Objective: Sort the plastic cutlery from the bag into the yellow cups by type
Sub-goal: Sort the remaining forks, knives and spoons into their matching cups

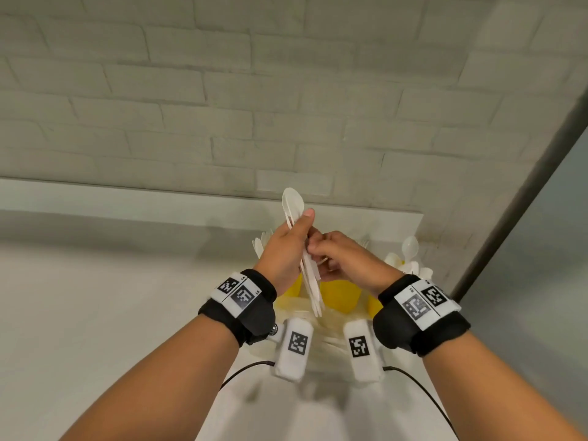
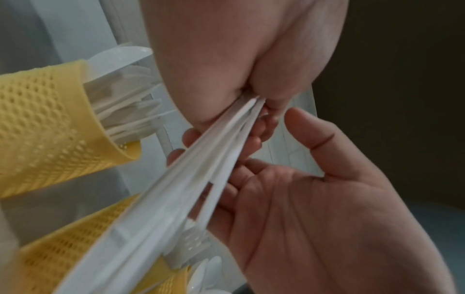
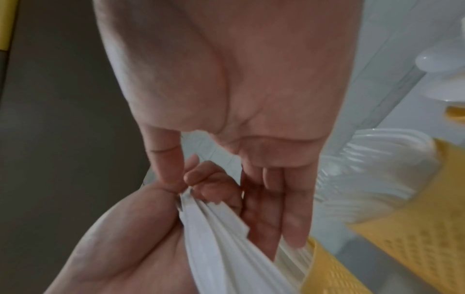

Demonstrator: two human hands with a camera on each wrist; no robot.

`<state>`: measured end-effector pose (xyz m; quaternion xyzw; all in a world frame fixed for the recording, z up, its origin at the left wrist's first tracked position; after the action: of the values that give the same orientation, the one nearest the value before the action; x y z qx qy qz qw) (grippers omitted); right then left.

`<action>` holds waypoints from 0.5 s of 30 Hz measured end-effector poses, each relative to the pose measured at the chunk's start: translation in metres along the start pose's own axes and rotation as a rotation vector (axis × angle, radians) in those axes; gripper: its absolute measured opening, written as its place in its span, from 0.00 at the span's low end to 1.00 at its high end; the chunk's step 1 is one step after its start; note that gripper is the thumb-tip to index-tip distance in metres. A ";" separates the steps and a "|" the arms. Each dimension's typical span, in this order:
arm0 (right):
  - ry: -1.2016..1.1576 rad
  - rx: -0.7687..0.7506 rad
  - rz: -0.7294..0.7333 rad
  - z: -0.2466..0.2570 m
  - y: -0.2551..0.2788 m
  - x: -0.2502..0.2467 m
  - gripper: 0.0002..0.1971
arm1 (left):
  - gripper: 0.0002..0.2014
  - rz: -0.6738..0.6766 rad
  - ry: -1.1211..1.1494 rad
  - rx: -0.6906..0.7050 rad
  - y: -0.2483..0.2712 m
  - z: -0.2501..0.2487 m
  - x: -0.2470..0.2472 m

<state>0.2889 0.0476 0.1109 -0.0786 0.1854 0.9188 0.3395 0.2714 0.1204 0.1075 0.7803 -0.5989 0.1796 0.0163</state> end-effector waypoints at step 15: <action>0.034 0.122 0.113 -0.018 0.003 0.031 0.11 | 0.11 -0.051 -0.324 0.058 -0.001 -0.004 -0.016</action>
<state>0.2634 0.0566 0.0872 -0.0625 0.2509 0.9221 0.2879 0.2676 0.1359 0.1063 0.8140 -0.5684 0.0681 -0.0985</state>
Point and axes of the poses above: each hand's wrist, its own y-axis away from the middle knuckle, its own x-axis out of the palm, z = x × y, the point moved 9 cm from there along -y, towards the middle knuckle, and after that the axes turned 9 degrees about x, right-handed, at the moved point
